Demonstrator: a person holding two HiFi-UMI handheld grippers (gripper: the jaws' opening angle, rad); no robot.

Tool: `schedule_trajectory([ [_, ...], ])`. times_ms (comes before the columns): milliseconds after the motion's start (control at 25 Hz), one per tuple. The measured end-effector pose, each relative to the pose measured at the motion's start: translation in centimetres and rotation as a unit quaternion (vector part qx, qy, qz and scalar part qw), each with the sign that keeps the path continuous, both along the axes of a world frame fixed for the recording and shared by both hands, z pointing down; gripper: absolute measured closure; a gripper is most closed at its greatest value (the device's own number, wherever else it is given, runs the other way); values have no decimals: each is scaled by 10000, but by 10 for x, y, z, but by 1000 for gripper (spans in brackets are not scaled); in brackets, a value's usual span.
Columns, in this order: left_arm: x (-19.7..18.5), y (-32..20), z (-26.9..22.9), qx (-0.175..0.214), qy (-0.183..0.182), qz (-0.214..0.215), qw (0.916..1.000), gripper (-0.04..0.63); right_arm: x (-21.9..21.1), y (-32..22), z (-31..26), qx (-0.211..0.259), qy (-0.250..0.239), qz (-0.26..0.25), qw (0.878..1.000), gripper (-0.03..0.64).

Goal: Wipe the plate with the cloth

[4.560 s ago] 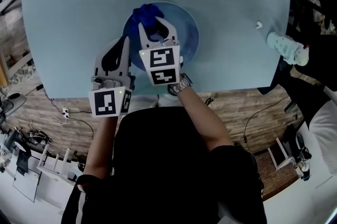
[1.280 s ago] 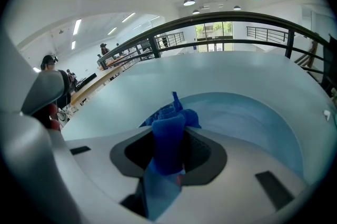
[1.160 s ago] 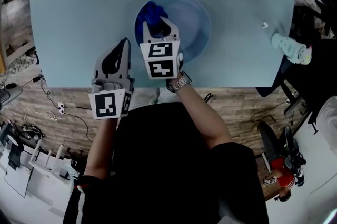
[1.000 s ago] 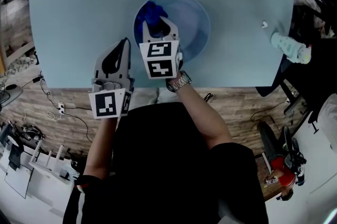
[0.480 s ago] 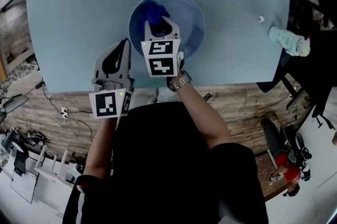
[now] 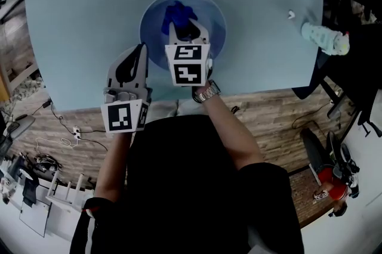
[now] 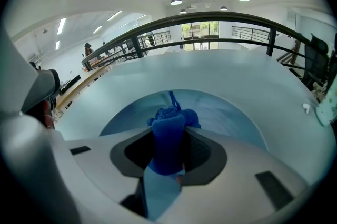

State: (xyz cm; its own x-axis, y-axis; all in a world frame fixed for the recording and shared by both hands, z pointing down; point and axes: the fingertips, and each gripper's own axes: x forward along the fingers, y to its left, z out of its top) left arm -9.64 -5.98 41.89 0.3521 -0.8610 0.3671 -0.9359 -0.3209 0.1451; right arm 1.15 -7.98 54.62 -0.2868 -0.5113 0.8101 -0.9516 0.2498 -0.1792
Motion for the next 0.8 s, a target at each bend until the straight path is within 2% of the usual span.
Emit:
schedule_trajectory([
  [600,29,-6,-7,188,155,415,9988,594,46,6,0,-153,185,581,9980,497],
  [800,30,-4,-3,82,39,428,9990,595,59,9,0,-261,353,713,9965,497],
])
